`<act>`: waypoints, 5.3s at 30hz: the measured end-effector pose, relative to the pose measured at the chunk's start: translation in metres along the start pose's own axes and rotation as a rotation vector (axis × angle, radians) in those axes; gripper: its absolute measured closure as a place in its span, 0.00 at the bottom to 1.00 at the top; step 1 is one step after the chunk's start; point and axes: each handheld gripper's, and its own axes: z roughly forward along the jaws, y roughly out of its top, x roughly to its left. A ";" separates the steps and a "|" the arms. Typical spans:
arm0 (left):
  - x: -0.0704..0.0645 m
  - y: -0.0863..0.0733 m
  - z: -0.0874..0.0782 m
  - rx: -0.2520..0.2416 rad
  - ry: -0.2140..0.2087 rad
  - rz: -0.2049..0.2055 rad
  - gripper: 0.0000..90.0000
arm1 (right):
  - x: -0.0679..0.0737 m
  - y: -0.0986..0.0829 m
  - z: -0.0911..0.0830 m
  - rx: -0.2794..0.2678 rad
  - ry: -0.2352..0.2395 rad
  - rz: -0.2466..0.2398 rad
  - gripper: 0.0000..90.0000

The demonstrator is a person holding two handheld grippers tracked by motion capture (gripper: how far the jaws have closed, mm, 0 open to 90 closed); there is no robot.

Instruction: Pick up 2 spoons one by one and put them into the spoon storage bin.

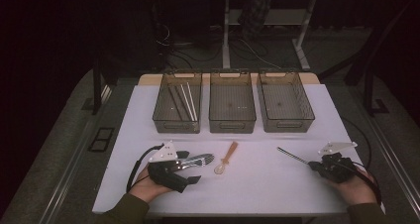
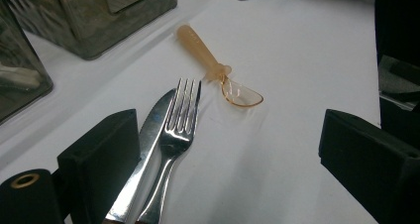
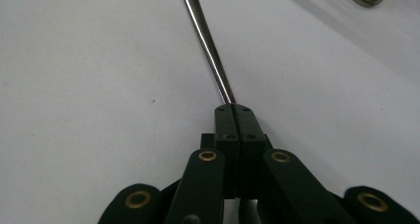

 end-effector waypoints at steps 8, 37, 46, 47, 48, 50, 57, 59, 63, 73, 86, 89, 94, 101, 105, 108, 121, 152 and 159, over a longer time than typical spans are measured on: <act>0.000 0.000 0.000 -0.001 0.000 -0.002 0.09 | -0.013 0.004 0.005 -0.014 -0.004 0.015 0.99; 0.001 0.000 0.000 0.000 -0.004 -0.004 0.09 | -0.051 -0.041 -0.025 -0.096 0.075 0.277 0.57; 0.000 0.000 0.000 0.003 -0.004 -0.002 0.09 | -0.052 -0.043 -0.020 -0.091 0.094 0.278 0.62; 0.000 0.000 0.000 0.003 -0.003 -0.002 0.09 | -0.052 -0.043 -0.020 -0.091 0.092 0.275 0.64; 0.000 0.000 0.000 0.002 -0.004 -0.002 0.09 | -0.052 -0.044 -0.020 -0.092 0.089 0.273 0.64; 0.000 0.000 0.000 0.002 -0.003 -0.001 0.09 | -0.051 -0.044 -0.020 -0.093 0.093 0.270 0.65; 0.000 0.000 0.000 0.004 -0.003 -0.001 0.09 | -0.048 -0.045 -0.020 -0.092 0.072 0.208 0.74; 0.000 0.000 0.001 0.003 -0.002 0.000 0.09 | -0.048 -0.045 -0.020 -0.091 0.072 0.202 0.76; 0.000 0.000 0.000 0.001 -0.002 0.000 0.08 | -0.049 -0.046 -0.022 -0.090 0.100 0.206 0.81; 0.000 0.001 0.001 0.000 -0.005 0.004 0.09 | -0.049 -0.051 -0.030 -0.126 0.178 0.182 0.97; 0.002 -0.001 0.000 -0.004 -0.016 -0.006 0.08 | -0.042 -0.040 -0.034 -0.179 0.176 0.170 0.97; 0.003 -0.002 -0.001 -0.005 -0.018 -0.012 0.08 | -0.041 -0.036 -0.037 -0.204 0.169 0.178 0.97; 0.004 -0.003 0.001 0.007 -0.025 -0.017 0.04 | -0.039 -0.030 -0.040 -0.228 0.159 0.181 0.97; 0.006 -0.004 0.001 0.006 -0.023 -0.023 0.00 | -0.037 -0.022 -0.043 -0.255 0.147 0.192 0.97; 0.007 -0.004 0.000 0.005 -0.022 -0.028 0.00 | -0.036 -0.017 -0.044 -0.265 0.143 0.200 0.97; 0.006 -0.005 0.001 0.009 -0.017 -0.017 0.00 | -0.035 -0.012 -0.046 -0.281 0.140 0.209 0.97; 0.007 -0.004 0.004 0.009 0.005 -0.013 0.00 | -0.030 0.033 -0.046 -0.337 0.119 0.208 0.97; 0.004 -0.002 0.001 -0.009 0.012 -0.003 0.01 | -0.002 0.145 -0.001 -0.285 0.018 0.161 0.97; 0.003 -0.002 0.002 -0.010 0.009 0.000 0.01 | 0.007 0.181 0.019 -0.231 -0.009 0.123 0.97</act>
